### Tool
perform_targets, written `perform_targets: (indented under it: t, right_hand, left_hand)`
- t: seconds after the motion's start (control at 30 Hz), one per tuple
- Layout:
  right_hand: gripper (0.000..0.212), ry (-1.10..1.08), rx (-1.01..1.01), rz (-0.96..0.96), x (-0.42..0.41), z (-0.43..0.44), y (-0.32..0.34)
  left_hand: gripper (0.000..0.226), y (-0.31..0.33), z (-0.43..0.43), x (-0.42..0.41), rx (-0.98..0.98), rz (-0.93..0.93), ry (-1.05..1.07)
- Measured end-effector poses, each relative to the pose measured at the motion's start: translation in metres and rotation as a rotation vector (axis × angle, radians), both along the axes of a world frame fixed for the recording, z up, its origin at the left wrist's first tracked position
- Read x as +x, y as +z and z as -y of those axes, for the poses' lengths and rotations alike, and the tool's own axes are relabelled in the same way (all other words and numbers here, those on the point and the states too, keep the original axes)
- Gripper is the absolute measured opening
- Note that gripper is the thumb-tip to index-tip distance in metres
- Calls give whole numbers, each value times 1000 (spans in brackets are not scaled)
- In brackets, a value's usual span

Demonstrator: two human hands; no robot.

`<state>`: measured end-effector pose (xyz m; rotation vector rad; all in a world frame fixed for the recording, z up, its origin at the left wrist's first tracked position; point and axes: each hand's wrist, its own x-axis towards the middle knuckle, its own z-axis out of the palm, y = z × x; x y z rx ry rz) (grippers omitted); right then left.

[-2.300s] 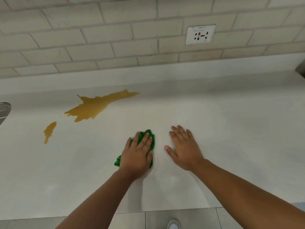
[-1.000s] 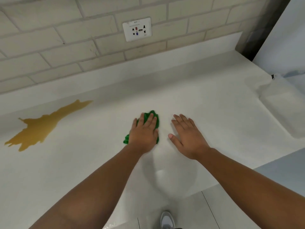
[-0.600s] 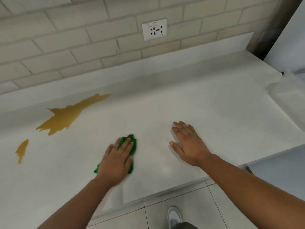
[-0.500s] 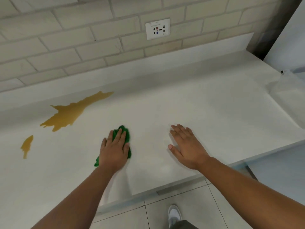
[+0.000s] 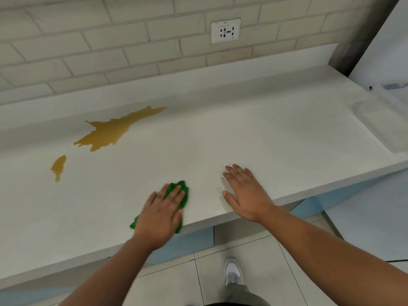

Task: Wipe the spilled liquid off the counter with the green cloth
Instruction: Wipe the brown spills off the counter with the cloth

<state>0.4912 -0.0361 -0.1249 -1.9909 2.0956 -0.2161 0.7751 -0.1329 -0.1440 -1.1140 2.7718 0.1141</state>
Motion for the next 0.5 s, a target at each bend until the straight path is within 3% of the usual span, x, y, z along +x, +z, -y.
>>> perform_targets:
  t: [0.13,0.23,0.37,0.5]
  right_hand:
    - [70,4,-7,-37,19,-12,4]
    - [67,-3,-12,-61,30,-16,7]
    - [70,12,1,-81,49,-12,9]
    - [79,48,-5,-81,72,-1,9]
  left_hand:
    - [66,0,49,57,10,2,346]
    - [63,1,50,41,17,2,506]
    - [61,2,3,24,-8,-46,254]
    - [58,0,-17,75,27,-38,108]
